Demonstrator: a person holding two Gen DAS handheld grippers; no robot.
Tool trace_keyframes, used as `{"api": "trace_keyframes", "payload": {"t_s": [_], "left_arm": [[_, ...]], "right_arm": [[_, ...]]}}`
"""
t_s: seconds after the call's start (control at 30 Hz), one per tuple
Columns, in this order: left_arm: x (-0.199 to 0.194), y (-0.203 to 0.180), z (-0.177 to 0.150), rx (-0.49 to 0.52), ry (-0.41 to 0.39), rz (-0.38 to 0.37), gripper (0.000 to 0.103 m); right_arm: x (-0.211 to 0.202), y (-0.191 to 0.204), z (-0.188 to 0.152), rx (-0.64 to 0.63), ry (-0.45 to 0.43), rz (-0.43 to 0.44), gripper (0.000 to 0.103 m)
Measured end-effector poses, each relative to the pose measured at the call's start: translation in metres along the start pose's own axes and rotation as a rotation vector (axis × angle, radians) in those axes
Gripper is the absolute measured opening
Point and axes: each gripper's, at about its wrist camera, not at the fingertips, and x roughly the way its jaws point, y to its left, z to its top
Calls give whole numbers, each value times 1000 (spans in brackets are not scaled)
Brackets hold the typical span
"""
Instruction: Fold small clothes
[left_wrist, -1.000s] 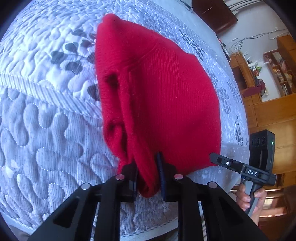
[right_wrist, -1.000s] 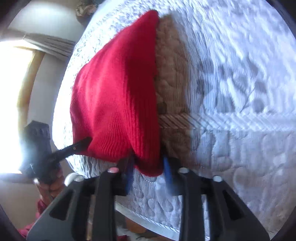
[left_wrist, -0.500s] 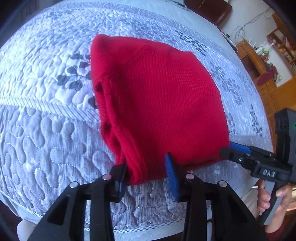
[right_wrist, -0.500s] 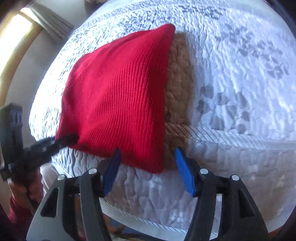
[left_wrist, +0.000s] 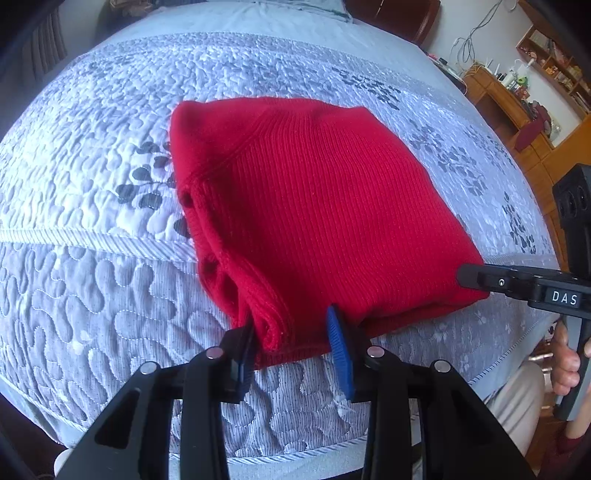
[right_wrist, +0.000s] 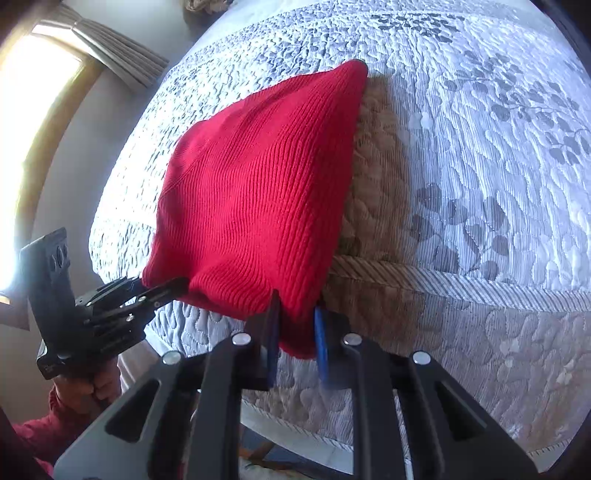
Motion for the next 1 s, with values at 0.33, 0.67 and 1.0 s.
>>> {"api": "trace_keyframes", "payload": {"t_s": [0.33,0.67,1.0], "left_arm": [[5,3,-3,5,-4,-7,36],[15,4,-5,19,-2,-12,37],[-19,22,21,-17,-60,-36,51]], "right_arm": [[22,-5,2,28,34,-23,14],[53,-9,3,17,73,-82,20],[14,4,68,-55,-16,-69,47]]}}
